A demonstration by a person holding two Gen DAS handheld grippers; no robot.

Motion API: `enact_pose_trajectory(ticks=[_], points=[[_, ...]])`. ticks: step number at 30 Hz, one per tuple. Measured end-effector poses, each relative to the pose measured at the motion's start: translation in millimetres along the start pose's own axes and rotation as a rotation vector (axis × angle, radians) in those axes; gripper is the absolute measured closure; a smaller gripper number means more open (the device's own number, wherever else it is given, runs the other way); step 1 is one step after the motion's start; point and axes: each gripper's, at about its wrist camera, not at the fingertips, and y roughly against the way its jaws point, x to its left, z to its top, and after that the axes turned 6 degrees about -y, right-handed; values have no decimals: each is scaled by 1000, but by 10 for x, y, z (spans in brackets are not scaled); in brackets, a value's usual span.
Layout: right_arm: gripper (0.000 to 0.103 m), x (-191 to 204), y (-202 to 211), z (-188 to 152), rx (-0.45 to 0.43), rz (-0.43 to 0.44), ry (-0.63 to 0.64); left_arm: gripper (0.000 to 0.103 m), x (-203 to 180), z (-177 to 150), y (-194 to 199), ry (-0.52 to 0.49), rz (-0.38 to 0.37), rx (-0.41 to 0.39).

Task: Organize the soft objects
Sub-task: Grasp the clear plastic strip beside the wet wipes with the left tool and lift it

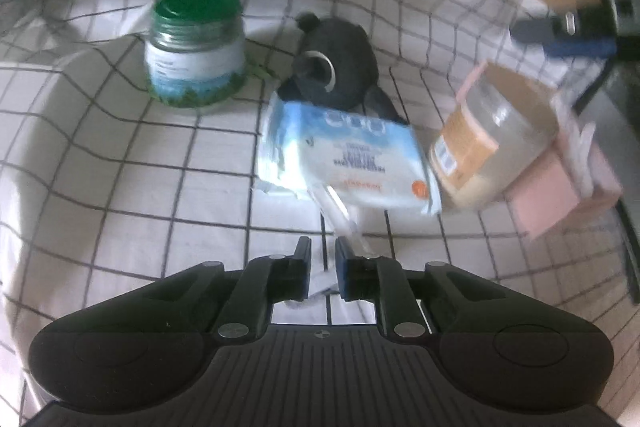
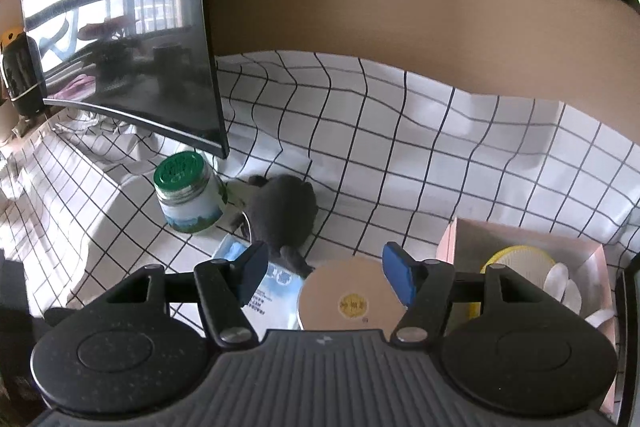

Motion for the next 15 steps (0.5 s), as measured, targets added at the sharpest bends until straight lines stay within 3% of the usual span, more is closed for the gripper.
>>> enact_pose_trajectory(ticks=[6,9,13,15], points=[[39,-24,14,-19,-5,-4,-2,86,-88,68,30,65,-25,-9],[39,-30,17,-2,-9,1,2,85,-189,67,-83,72,37,8],[39,-56,23,-3,-11,12,12,71,-234,80,-176,126,94,29],[39,-88,15,-9,-10,19,13,71,-281,99,-205,119,115,35]])
